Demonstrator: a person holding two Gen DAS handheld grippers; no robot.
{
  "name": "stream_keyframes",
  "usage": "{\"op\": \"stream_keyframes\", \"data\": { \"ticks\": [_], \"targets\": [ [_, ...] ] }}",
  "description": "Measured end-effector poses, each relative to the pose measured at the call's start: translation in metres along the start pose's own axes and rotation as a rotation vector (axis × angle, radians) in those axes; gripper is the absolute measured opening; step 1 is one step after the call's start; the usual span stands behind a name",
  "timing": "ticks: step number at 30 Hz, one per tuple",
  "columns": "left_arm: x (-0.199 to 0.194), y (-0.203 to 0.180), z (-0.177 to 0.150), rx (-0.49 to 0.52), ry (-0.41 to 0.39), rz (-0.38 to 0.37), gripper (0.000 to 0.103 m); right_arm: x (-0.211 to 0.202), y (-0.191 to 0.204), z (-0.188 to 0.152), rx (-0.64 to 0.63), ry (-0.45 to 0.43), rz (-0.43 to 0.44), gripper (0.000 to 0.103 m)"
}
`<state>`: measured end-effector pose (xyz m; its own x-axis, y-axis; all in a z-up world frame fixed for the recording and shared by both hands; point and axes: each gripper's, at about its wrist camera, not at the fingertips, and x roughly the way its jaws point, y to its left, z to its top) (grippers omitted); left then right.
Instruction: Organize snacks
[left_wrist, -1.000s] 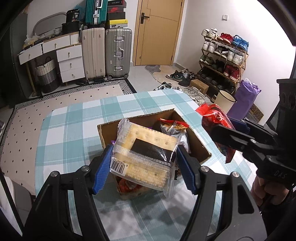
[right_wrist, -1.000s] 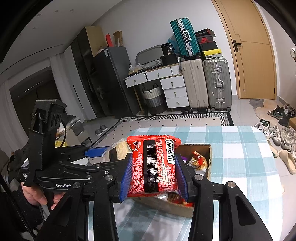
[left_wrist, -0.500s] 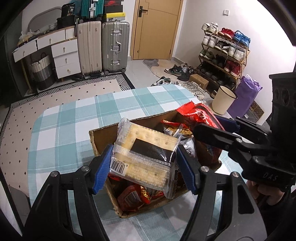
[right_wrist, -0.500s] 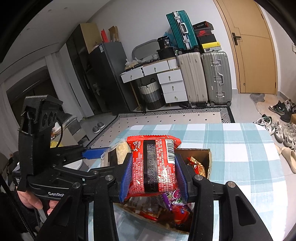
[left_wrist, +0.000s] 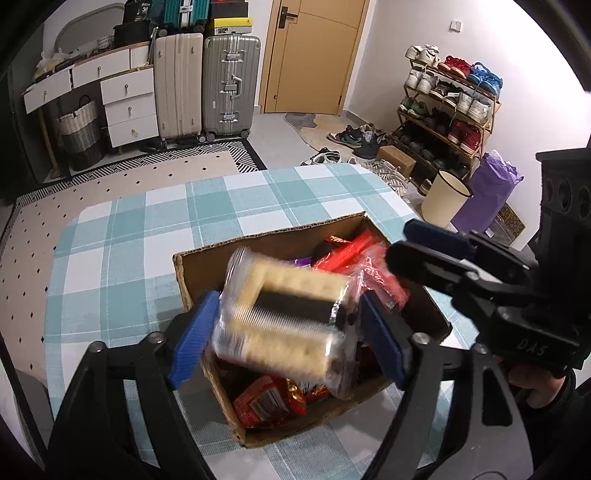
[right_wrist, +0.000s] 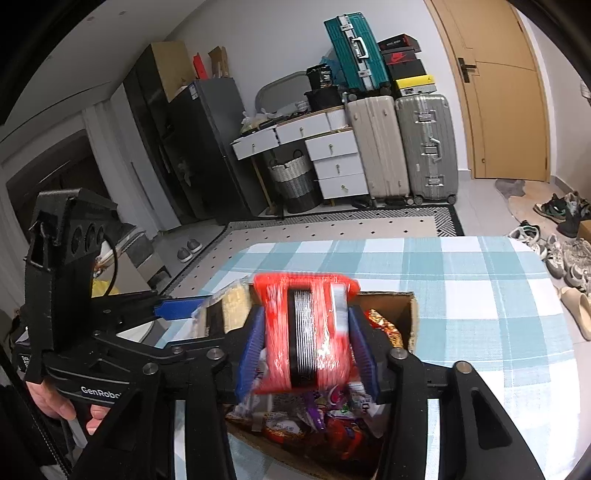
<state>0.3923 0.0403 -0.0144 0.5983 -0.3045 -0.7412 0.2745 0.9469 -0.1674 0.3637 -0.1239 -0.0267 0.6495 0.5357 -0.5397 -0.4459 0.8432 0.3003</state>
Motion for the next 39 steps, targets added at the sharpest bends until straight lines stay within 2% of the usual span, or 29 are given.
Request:
{"op": "stream_keyframes", "data": {
  "ticks": [2, 8, 16, 30, 39],
  "targets": [
    [0.000, 0.000, 0.000, 0.006, -0.004, 0.000, 0.077, -0.004, 0.000, 0.001, -0.006, -0.014, -0.003, 0.057],
    [-0.011, -0.007, -0.002, 0.032, -0.033, 0.012, 0.078, -0.020, 0.012, 0.004, -0.057, -0.056, -0.001, 0.058],
    [-0.030, -0.015, -0.008, 0.047, -0.063, 0.036, 0.078, -0.035, 0.018, 0.008, -0.051, -0.078, -0.010, 0.059],
    [-0.085, -0.027, -0.028, 0.043, -0.138, 0.103, 0.083, -0.079, 0.036, 0.000, -0.071, -0.129, -0.041, 0.067],
    [-0.120, -0.034, -0.054, 0.019, -0.180, 0.145, 0.087, -0.115, 0.054, -0.019, -0.091, -0.180, -0.070, 0.085]
  ]
}}
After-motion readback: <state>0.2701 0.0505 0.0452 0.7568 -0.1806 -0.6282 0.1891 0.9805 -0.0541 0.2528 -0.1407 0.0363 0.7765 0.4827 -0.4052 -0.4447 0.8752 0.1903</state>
